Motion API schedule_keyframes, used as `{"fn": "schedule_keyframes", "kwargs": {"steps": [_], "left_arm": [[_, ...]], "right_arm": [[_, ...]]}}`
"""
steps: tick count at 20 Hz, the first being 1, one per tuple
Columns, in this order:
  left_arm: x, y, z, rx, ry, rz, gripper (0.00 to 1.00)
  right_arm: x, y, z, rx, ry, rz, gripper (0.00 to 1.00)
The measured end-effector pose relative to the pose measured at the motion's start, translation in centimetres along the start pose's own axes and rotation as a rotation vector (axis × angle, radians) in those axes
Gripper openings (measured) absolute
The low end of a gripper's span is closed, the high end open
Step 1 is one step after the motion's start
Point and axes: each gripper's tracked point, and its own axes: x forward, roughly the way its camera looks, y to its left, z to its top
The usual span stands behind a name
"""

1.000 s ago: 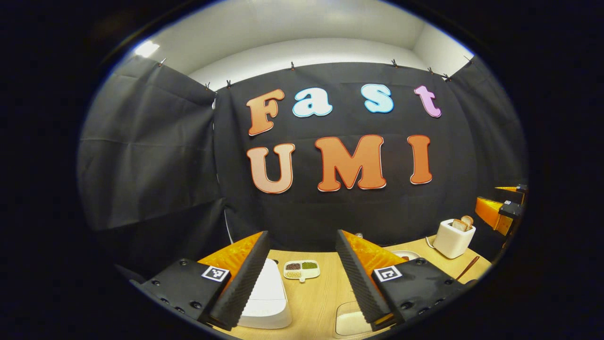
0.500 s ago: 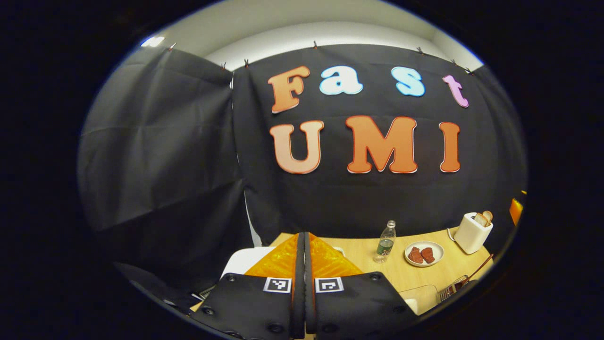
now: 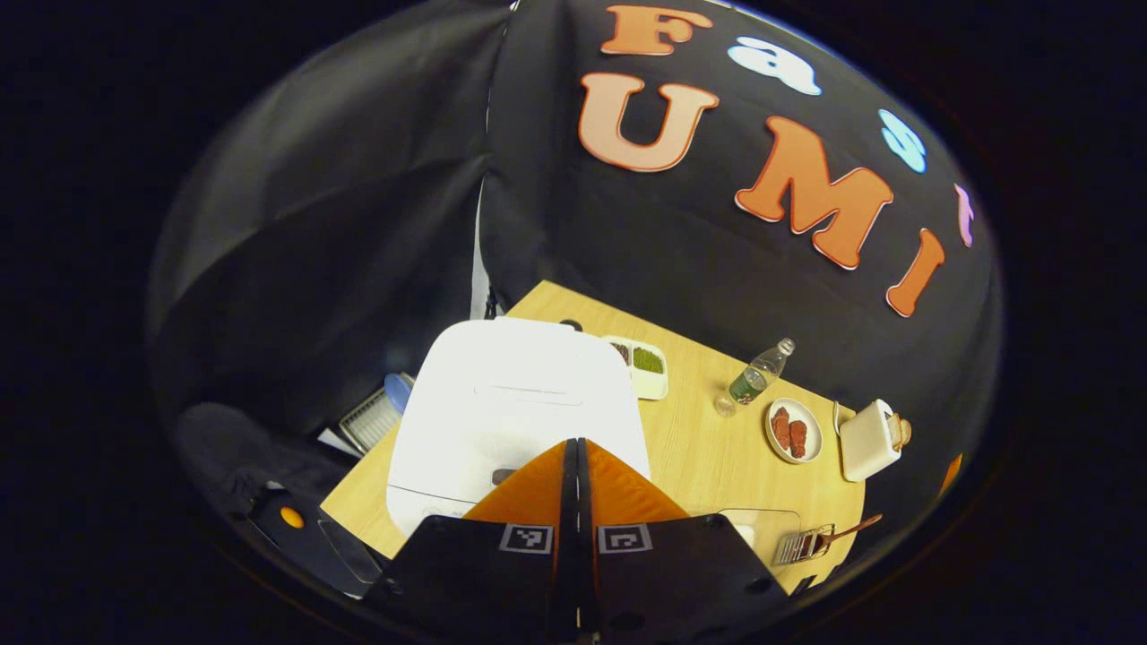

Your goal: Close the left gripper, press the button to open the rice cooker; take a wooden spoon from the chopstick holder with the right hand, scoop a spoonful of rice and pour it into the rice cooker, then put the wooden spoon back into the chopstick holder.

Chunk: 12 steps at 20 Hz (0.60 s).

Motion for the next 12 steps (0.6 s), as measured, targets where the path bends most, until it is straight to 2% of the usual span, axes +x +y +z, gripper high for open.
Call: {"fn": "schedule_keyframes", "kwargs": {"steps": [9,10,12], "left_arm": [[4.9,2.0,-5.6,-0.115,0.295,-0.013,0.05],[5.9,1.9,-5.0,-0.118,0.247,-0.031,0.05],[4.9,1.8,-5.0,-0.130,0.265,-0.043,0.04]], "right_arm": [[-1.0,-0.5,-2.1,-0.013,0.058,-0.053,0.95],[-1.0,-0.4,-2.2,-0.015,0.062,-0.055,0.95],[-0.8,-0.1,-2.8,-0.013,0.076,-0.052,0.95]]}}
